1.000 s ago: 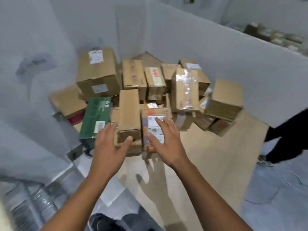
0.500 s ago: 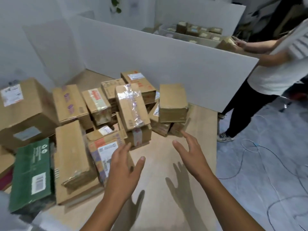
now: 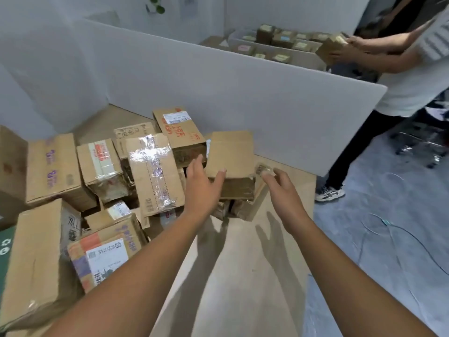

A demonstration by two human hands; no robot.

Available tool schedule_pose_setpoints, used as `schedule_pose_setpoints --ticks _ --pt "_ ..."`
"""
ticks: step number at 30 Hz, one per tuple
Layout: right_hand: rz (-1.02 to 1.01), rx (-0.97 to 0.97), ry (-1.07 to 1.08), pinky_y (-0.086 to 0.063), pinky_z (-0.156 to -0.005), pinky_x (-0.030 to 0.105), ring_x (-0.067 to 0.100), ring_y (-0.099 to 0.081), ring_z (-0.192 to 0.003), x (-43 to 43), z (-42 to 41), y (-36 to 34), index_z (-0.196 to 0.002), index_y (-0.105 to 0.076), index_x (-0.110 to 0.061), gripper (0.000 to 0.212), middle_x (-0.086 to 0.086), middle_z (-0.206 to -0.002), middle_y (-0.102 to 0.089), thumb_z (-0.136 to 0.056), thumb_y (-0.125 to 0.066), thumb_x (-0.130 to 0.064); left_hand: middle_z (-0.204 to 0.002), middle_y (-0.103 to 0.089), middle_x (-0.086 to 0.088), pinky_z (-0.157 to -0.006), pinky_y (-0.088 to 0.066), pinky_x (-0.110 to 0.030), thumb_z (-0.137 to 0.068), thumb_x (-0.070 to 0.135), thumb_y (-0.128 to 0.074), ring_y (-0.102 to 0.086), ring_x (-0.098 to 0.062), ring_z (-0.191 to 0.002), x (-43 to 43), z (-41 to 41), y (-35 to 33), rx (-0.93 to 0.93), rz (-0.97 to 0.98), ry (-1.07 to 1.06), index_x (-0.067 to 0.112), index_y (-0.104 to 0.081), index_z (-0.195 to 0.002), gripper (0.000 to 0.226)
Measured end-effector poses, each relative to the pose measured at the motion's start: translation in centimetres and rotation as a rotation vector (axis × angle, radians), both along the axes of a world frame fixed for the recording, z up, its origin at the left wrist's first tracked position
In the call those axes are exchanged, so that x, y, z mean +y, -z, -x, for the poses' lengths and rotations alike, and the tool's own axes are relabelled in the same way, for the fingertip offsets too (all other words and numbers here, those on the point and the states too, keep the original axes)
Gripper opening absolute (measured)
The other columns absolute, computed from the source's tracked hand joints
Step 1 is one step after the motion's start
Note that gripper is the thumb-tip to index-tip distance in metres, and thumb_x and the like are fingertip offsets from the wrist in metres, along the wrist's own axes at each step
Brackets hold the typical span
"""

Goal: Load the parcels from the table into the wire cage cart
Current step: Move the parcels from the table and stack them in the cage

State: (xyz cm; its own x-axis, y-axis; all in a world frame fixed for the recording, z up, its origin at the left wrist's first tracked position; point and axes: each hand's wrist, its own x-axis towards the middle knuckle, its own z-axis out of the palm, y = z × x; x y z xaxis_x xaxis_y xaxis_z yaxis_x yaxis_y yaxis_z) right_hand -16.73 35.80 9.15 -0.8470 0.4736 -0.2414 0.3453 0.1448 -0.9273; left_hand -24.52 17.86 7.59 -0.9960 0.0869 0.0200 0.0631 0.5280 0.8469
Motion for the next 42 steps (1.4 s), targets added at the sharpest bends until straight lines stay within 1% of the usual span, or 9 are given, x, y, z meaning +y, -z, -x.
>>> schedule_pose_setpoints --ticks 5,8,11,15,20,26,32,37,42 --pt "0.15 -0.078 -0.21 -0.034 -0.106 0.031 0.014 -0.046 -0.137 1.5 5.2 2.7 -0.158 -0.04 -0.031 0.061 -0.01 -0.157 -0.046 -0.104 -0.047 -0.059 -0.148 -0.054 -0.004 -0.107 -0.045 -0.041 -0.096 0.055 -0.061 -0.054 -0.027 -0.132 2.4 3.3 3.0 -0.362 -0.136 -0.138 0.016 -0.034 -0.157 0.078" --pt "0.19 -0.013 -0.271 -0.039 -0.085 0.01 -0.006 -0.053 -0.108 1.2 4.4 3.1 -0.139 -0.044 -0.039 0.031 -0.028 -0.125 -0.053 -0.109 -0.045 -0.047 -0.128 -0.065 0.001 -0.099 -0.051 -0.039 -0.096 0.047 -0.066 -0.063 -0.019 -0.114 2.5 1.4 2.9 -0.353 -0.22 -0.2 0.019 -0.053 -0.14 0.054" --pt "0.222 0.068 -0.199 -0.044 -0.08 0.02 0.003 -0.058 -0.113 0.1 1.0 3.0 -0.135 -0.049 -0.035 0.038 -0.016 -0.125 -0.059 -0.104 -0.051 -0.056 -0.122 -0.066 0.002 -0.091 -0.054 -0.036 -0.091 0.039 -0.074 -0.064 -0.016 -0.109 2.0 -3.5 1.7 -0.333 -0.335 -0.246 0.024 -0.052 -0.135 0.051" --pt "0.197 0.121 -0.148 -0.046 -0.103 0.032 0.007 -0.054 -0.123 -1.3 -5.6 3.1 -0.133 -0.051 -0.039 0.061 -0.006 -0.139 -0.051 -0.085 -0.058 -0.075 -0.123 -0.062 0.006 -0.088 -0.051 -0.027 -0.077 0.04 -0.078 -0.065 -0.007 -0.108 0.7 -12.4 0.1 -0.3 -0.379 -0.277 0.03 -0.056 -0.132 0.06" --pt "0.19 0.092 -0.475 -0.046 -0.106 0.029 0.002 -0.051 -0.131 -3.9 -13.1 3.5 -0.145 -0.045 -0.058 0.06 -0.014 -0.14 -0.042 -0.088 -0.064 -0.061 -0.129 -0.064 0.001 -0.101 -0.054 -0.044 -0.067 0.047 -0.076 -0.067 -0.011 -0.113 -3.5 -24.2 0.2 -0.304 -0.452 -0.395 0.042 -0.062 -0.122 0.057" --pt "0.155 0.112 -0.946 -0.047 -0.093 0.013 -0.008 -0.054 -0.119 -14.6 -19.9 1.6 -0.138 -0.051 -0.055 0.057 -0.011 -0.135 -0.047 -0.083 -0.066 -0.045 -0.116 -0.064 0.007 -0.081 -0.051 -0.025 -0.079 0.053 -0.078 -0.066 0.0 -0.099 -9.9 -38.6 0.1 -0.133 -0.613 -0.854 0.026 -0.046 -0.115 0.055" --pt "0.155 0.004 -1.42 -0.053 -0.096 0.03 0.014 -0.058 -0.119 -27.8 -34.1 1.0 -0.128 -0.054 -0.059 0.051 -0.001 -0.132 -0.049 -0.081 -0.068 -0.045 -0.122 -0.07 0.016 -0.097 -0.054 -0.036 -0.08 0.058 -0.079 -0.069 -0.003 -0.111 -17.6 -57.3 1.1 0.057 -0.789 -1.268 0.035 -0.054 -0.127 0.058" --pt "0.084 -0.229 -1.776 -0.054 -0.069 0.032 0.027 -0.068 -0.105 -36.1 -48.7 1.6 -0.114 -0.054 -0.053 0.042 0.016 -0.128 -0.059 -0.076 -0.069 -0.043 -0.114 -0.074 0.018 -0.097 -0.057 -0.044 -0.079 0.064 -0.073 -0.071 -0.007 -0.106 -20.0 -74.5 2.0 0.124 -0.738 -1.603 0.037 -0.064 -0.127 0.055" --pt "-0.118 -0.356 -1.972 -0.052 -0.063 0.031 0.027 -0.067 -0.109 -42.2 -60.1 3.8 -0.111 -0.047 -0.037 0.063 0.012 -0.134 -0.059 -0.069 -0.067 -0.08 -0.112 -0.075 0.017 -0.094 -0.058 -0.039 -0.088 0.052 -0.076 -0.072 -0.003 -0.1 -20.2 -85.9 4.6 0.168 -0.852 -1.818 0.04 -0.063 -0.125 0.041"
